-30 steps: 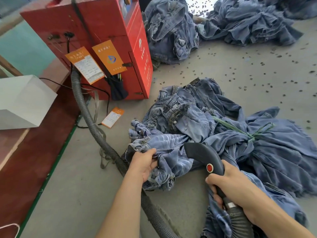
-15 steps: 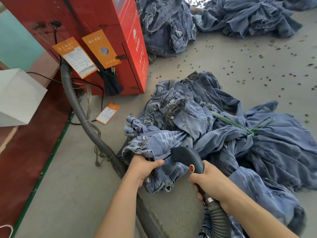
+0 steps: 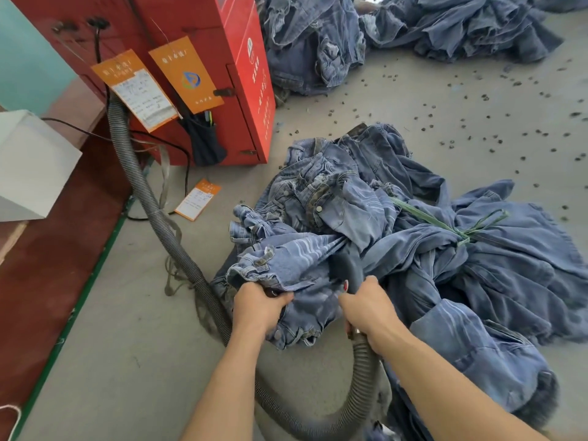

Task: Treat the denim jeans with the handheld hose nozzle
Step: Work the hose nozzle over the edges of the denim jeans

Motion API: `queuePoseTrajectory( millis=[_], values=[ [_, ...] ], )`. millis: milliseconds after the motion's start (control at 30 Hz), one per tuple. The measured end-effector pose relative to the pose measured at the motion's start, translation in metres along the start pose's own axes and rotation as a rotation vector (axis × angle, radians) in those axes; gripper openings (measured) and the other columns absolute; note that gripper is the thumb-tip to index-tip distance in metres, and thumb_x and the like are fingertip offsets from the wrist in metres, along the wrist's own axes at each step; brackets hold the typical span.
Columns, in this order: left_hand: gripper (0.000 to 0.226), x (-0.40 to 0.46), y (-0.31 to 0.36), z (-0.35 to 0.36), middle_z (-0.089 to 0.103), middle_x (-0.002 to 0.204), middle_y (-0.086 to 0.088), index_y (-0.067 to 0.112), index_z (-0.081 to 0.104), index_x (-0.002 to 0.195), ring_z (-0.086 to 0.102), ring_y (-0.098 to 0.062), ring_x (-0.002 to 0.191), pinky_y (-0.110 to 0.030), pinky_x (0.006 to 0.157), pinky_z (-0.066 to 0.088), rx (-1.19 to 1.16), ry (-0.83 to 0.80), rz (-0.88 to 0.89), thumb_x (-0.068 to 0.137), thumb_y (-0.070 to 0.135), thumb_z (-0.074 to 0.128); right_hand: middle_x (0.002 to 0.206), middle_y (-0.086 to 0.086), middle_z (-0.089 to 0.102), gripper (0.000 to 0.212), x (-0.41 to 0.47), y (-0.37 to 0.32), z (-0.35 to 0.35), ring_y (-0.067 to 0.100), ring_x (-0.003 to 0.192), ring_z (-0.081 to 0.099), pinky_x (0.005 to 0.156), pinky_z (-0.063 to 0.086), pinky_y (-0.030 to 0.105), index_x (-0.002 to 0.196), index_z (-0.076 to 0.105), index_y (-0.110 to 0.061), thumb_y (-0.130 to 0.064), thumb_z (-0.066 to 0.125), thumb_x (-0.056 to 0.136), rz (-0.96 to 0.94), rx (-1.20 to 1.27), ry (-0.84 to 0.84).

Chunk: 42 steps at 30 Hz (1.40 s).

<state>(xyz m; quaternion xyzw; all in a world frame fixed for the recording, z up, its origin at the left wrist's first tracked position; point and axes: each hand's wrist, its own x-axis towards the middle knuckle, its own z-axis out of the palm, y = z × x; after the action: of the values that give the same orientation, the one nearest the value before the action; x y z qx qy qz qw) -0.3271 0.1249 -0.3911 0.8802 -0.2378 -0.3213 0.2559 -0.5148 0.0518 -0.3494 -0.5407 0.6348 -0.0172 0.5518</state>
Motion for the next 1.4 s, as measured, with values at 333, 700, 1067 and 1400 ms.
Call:
queuePoseTrajectory(
  millis=[333, 700, 1067, 1400],
  values=[
    [0.024, -0.008, -0.002, -0.002, 0.074, 0.073, 0.001, 0.019, 0.075, 0.069, 0.071, -0.023, 0.08, -0.033, 0.068, 0.055, 0.001, 0.068, -0.037, 0.075, 0.039, 0.085, 0.077, 0.013, 0.06, 0.022, -0.028, 0.004, 0.027, 0.027, 0.056, 0.057, 0.054, 0.046, 0.036, 0.107, 0.048, -0.009, -0.017, 0.056, 0.088, -0.027, 0.08, -0.11],
    [0.027, -0.011, -0.006, 0.004, 0.073, 0.068, 0.018, 0.034, 0.069, 0.064, 0.071, -0.015, 0.082, -0.031, 0.076, 0.054, -0.277, 0.004, -0.002, 0.085, 0.026, 0.083, 0.068, 0.012, 0.061, 0.029, -0.044, 0.01, 0.021, 0.028, 0.049, 0.058, 0.05, 0.048, 0.038, 0.103, 0.05, -0.013, -0.025, 0.057, 0.078, -0.017, 0.166, -0.16],
    [0.027, -0.011, -0.006, 0.003, 0.065, 0.069, 0.001, 0.016, 0.06, 0.071, 0.057, -0.013, 0.065, -0.028, 0.056, 0.036, -0.234, 0.146, -0.034, 0.091, 0.023, 0.077, 0.057, 0.014, 0.051, 0.023, -0.052, 0.024, 0.007, 0.024, 0.042, 0.048, 0.043, 0.044, 0.034, 0.1, 0.046, -0.009, -0.01, 0.057, 0.08, 0.017, 0.388, -0.17],
    [0.019, -0.015, -0.003, 0.002, 0.068, 0.091, -0.001, 0.018, 0.063, 0.086, 0.062, -0.022, 0.084, -0.033, 0.07, 0.041, -0.202, 0.024, -0.077, 0.102, 0.029, 0.063, 0.061, 0.012, 0.054, 0.02, -0.023, 0.016, -0.021, 0.023, 0.041, 0.049, 0.049, 0.046, 0.035, 0.103, 0.044, -0.013, -0.007, 0.06, 0.092, 0.032, 0.468, 0.029]
  ],
)
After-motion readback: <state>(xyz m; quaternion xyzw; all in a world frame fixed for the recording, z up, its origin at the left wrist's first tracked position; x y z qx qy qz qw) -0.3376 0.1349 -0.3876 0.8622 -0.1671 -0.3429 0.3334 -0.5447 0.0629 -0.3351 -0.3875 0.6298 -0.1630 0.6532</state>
